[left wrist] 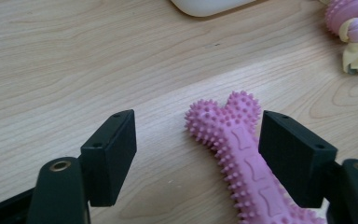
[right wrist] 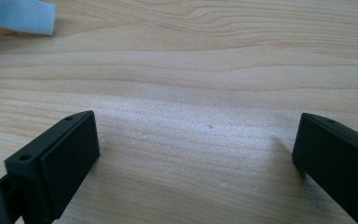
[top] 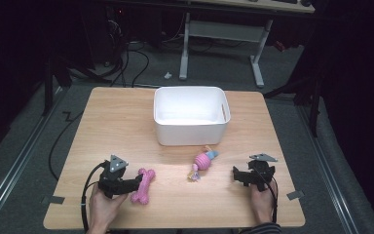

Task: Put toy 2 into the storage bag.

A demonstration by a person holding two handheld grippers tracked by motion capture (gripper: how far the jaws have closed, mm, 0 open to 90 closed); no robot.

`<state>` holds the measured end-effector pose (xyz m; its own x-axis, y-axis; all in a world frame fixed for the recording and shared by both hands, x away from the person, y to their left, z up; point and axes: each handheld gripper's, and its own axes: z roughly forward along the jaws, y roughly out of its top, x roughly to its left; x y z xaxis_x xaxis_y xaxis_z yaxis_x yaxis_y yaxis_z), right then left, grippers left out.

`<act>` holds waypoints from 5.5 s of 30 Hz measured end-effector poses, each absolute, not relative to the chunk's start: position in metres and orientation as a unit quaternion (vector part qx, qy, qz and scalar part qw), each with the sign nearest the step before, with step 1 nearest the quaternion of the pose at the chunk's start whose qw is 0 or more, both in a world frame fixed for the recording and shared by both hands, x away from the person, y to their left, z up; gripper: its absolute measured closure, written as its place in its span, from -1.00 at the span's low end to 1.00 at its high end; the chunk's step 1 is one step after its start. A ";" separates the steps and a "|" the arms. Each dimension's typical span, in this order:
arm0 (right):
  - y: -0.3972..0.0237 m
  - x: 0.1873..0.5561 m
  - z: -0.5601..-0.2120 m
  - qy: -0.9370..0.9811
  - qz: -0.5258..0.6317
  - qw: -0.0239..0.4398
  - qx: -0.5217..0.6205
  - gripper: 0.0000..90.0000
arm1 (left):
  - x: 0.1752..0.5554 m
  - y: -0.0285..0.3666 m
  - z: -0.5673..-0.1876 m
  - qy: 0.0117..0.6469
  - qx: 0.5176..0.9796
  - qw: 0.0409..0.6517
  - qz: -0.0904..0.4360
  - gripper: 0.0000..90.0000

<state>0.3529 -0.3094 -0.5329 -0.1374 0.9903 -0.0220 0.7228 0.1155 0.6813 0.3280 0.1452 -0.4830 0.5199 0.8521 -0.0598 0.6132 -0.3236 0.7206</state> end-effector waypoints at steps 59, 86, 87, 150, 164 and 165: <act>-0.309 0.353 -0.533 0.704 0.270 0.248 0.608 -0.99 | 0.332 0.102 -0.512 0.468 0.834 0.259 0.135 -0.19; -0.309 0.353 -0.533 0.704 0.272 0.247 0.608 -0.97 | 0.334 0.106 -0.509 0.466 0.838 0.252 0.129 0.30; -0.309 0.353 -0.533 0.704 0.272 0.247 0.608 -0.97 | 0.334 0.106 -0.509 0.465 0.839 0.252 0.128 0.30; -0.309 0.352 -0.533 0.705 0.273 0.247 0.607 -0.96 | 0.391 0.106 -0.379 0.368 0.848 0.368 0.098 0.32; -0.309 0.352 -0.533 0.706 0.273 0.248 0.605 -0.95 | 0.405 0.099 -0.360 0.352 0.850 0.379 0.102 0.32; -0.309 0.352 -0.533 0.706 0.273 0.247 0.605 -0.95 | 0.407 0.098 -0.358 0.351 0.850 0.380 0.101 0.32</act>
